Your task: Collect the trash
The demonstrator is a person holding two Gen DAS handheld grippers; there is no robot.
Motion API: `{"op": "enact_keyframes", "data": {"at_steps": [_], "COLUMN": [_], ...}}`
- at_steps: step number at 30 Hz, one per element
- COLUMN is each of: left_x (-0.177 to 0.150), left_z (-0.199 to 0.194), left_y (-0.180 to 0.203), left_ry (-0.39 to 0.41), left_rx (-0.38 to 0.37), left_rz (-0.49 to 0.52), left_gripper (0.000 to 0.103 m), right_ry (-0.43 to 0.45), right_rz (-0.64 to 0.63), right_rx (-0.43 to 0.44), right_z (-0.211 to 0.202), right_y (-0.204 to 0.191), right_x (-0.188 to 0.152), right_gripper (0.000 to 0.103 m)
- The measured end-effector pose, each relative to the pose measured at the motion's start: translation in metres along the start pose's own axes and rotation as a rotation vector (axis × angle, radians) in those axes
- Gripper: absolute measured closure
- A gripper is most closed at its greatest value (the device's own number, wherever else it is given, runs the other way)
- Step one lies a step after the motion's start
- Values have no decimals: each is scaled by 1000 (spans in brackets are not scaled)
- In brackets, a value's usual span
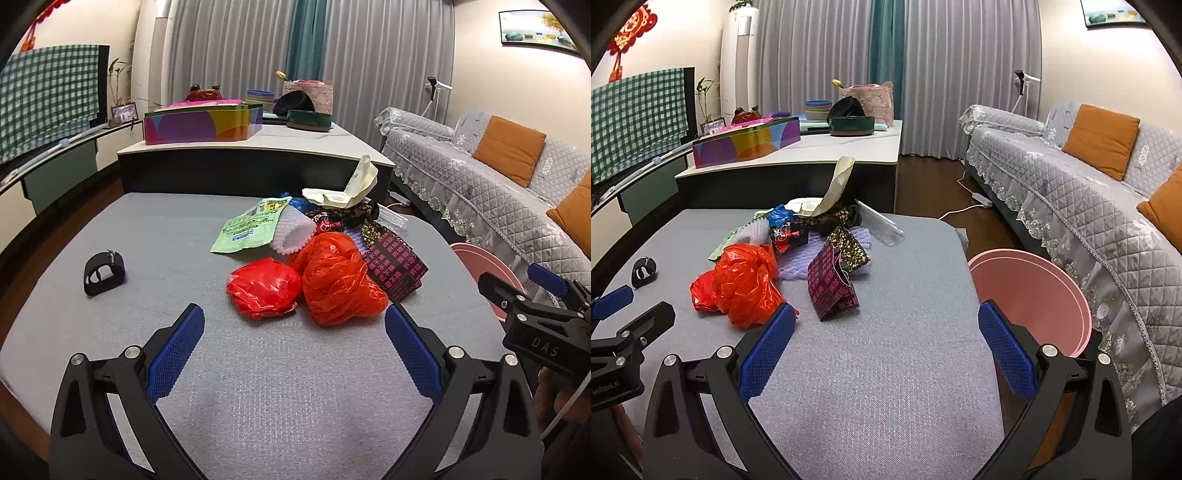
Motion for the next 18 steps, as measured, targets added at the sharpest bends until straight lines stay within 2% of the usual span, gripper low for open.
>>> {"op": "enact_keyframes", "data": {"at_steps": [18], "left_x": [1], "left_z": [-2], "left_y": [2], "left_ry": [-14], "left_rx": [-12], "left_rz": [3], "left_gripper": [9], "right_ry": [7], "right_rz": [-13], "right_rx": [0], "right_z": [0], "right_y": [-3], "right_x": [1], "right_gripper": [6]}}
Point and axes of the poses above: each gripper's, at about its wrist camera, not at the fingertips, and z roughly the way its jaws point, y to its right, x to its top, the point moved 5 cm from there along z, roughly the way its jaws point, and after that the axes turned 15 degrees about y, right-handed, at the moved point
